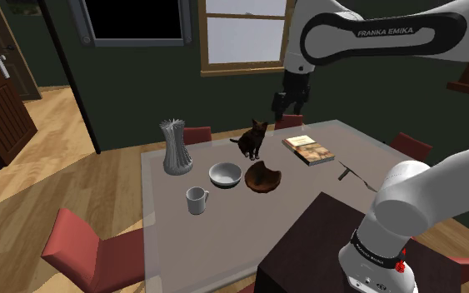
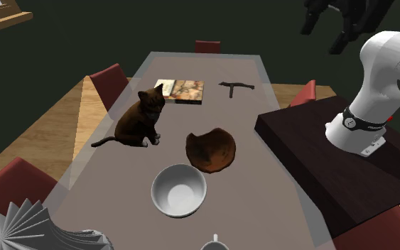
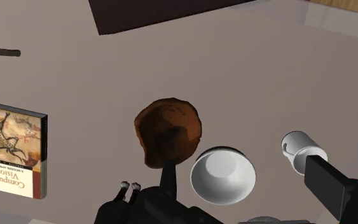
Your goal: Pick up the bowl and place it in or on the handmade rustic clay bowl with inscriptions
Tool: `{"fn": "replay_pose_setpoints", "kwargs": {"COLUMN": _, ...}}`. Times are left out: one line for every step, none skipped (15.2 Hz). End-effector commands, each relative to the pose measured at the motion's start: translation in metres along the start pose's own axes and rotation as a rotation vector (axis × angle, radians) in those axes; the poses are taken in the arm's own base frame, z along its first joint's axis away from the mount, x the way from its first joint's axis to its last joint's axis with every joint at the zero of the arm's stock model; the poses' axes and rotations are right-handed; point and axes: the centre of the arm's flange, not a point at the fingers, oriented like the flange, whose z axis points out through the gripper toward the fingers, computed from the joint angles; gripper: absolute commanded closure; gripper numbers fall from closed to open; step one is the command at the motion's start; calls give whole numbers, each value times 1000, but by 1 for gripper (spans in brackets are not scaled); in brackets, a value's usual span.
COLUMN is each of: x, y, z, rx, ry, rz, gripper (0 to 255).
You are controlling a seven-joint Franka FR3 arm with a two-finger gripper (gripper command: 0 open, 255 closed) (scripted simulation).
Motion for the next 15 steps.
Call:
{"fn": "replay_pose_setpoints", "kwargs": {"x": 16, "y": -9, "z": 23, "rx": -9, "ry": -3, "rz": -5, "gripper": 0}}
{"fn": "replay_pose_setpoints", "kwargs": {"x": 23, "y": -14, "z": 33, "rx": -13, "ry": -5, "rz": -7, "gripper": 0}}
{"fn": "replay_pose_setpoints", "kwargs": {"x": 31, "y": -19, "z": 43, "rx": -18, "ry": -7, "rz": -9, "gripper": 0}}
{"fn": "replay_pose_setpoints", "kwargs": {"x": 38, "y": -24, "z": 53, "rx": -22, "ry": -10, "rz": -12, "gripper": 0}}
{"fn": "replay_pose_setpoints", "kwargs": {"x": 46, "y": -29, "z": 63, "rx": -27, "ry": -12, "rz": -14, "gripper": 0}}
{"fn": "replay_pose_setpoints", "kwargs": {"x": 53, "y": -33, "z": 74, "rx": -31, "ry": -14, "rz": -16, "gripper": 0}}
{"fn": "replay_pose_setpoints", "kwargs": {"x": 61, "y": -38, "z": 84, "rx": -36, "ry": -16, "rz": -19, "gripper": 0}}
{"fn": "replay_pose_setpoints", "kwargs": {"x": 68, "y": -43, "z": 94, "rx": -41, "ry": -18, "rz": -21, "gripper": 0}}
{"fn": "replay_pose_setpoints", "kwargs": {"x": 75, "y": -48, "z": 105, "rx": -45, "ry": -21, "rz": -23, "gripper": 0}}
{"fn": "replay_pose_setpoints", "kwargs": {"x": 83, "y": -53, "z": 115, "rx": -50, "ry": -23, "rz": -25, "gripper": 0}}
{"fn": "replay_pose_setpoints", "kwargs": {"x": 90, "y": -57, "z": 126, "rx": -54, "ry": -25, "rz": -28, "gripper": 0}}
{"fn": "replay_pose_setpoints", "kwargs": {"x": 97, "y": -62, "z": 136, "rx": -59, "ry": -27, "rz": -30, "gripper": 0}}
{"fn": "replay_pose_setpoints", "kwargs": {"x": 105, "y": -67, "z": 147, "rx": -63, "ry": -29, "rz": -32, "gripper": 0}}
{"fn": "replay_pose_setpoints", "kwargs": {"x": 112, "y": -71, "z": 158, "rx": -68, "ry": -32, "rz": -35, "gripper": 0}}
{"fn": "replay_pose_setpoints", "kwargs": {"x": 119, "y": -76, "z": 168, "rx": -72, "ry": -34, "rz": -37, "gripper": 0}}
